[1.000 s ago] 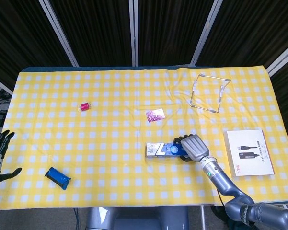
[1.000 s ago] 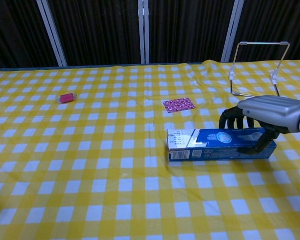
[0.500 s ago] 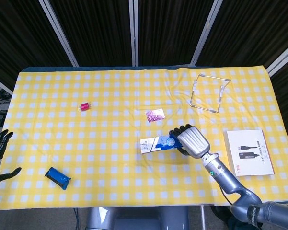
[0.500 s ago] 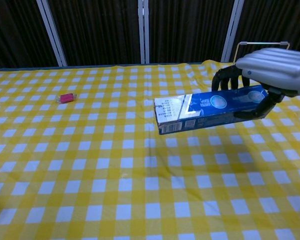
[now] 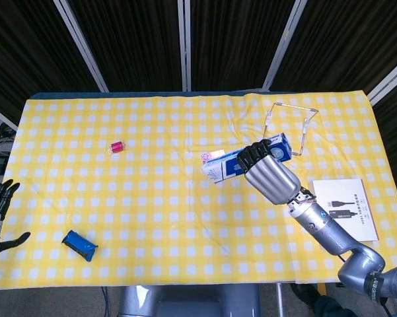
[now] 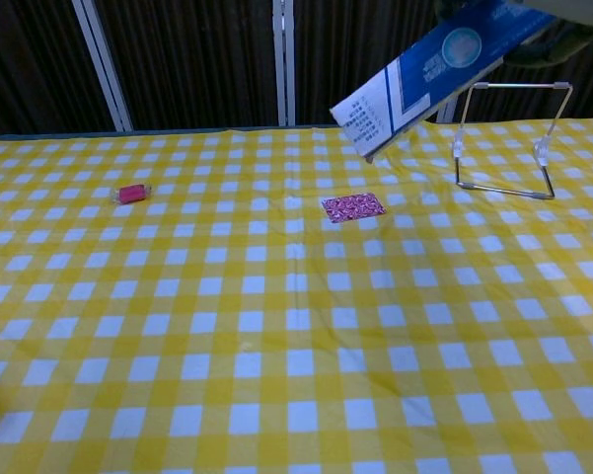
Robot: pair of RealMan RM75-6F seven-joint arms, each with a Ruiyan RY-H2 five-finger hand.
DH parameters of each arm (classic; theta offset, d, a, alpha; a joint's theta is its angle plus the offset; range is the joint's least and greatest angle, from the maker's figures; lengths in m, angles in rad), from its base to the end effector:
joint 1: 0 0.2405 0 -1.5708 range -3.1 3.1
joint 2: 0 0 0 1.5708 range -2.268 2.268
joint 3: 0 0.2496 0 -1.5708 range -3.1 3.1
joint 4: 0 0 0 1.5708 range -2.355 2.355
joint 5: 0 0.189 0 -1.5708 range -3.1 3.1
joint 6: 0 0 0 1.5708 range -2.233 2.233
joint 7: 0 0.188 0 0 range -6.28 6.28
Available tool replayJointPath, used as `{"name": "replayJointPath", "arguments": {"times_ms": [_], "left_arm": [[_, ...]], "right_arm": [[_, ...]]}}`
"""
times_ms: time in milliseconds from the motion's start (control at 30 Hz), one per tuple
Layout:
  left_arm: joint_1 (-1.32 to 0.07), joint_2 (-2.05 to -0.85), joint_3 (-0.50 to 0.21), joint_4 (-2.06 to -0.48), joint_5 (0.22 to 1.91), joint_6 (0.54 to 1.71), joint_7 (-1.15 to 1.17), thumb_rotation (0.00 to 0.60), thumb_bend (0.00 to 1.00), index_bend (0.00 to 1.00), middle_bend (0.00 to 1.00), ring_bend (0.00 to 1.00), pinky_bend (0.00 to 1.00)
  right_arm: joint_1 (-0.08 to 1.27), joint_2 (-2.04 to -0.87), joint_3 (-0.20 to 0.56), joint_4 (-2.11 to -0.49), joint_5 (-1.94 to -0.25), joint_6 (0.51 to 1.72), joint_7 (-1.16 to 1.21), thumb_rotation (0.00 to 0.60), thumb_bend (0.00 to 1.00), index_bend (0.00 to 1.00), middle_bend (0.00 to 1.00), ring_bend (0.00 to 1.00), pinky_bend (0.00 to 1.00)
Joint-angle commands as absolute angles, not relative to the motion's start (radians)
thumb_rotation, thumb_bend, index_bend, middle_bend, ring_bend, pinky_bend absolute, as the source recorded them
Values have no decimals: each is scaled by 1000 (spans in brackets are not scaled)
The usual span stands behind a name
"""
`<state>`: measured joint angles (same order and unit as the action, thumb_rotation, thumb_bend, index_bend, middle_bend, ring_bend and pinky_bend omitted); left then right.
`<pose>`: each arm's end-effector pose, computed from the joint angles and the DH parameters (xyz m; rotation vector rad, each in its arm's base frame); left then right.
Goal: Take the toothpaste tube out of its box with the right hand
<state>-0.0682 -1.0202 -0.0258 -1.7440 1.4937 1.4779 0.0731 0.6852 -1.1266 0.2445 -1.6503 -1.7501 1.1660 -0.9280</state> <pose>-0.2859 0.2119 0.1887 -1.4062 -0.9083 -0.8432 -0.0644 -0.3469 0.1352 1.7773 0.5212 0.7301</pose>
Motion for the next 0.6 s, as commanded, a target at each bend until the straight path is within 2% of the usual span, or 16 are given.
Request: {"name": "replayJointPath", "arguments": {"times_ms": [33,133,300,600], "left_arm": [[-68,-1019,-25,-1744,1499,1481,69,600,0,0,0,0,0],[-67,-1019,-22,-1744,1504,1483,66,600,0,0,0,0,0],[-66,-1017,-20,-1746,1508,1484,65,600,0,0,0,0,0],[-63,-1012,-20,-1747,1511,1489,55,600,0,0,0,0,0]], "right_arm": [[706,-1058,273,-1660,-1855,1196,-1089,600,370,451,443,416,458],[707,-1026,276,-1669,-1896,1173,-1222,600,377,452,442,416,458],[705,-983,281,-1711,-1897,1130,-1298,600,379,453,442,414,456],[668,-986,284,-1746,-1821,1143,-1261,600,380,452,443,413,456]]}}
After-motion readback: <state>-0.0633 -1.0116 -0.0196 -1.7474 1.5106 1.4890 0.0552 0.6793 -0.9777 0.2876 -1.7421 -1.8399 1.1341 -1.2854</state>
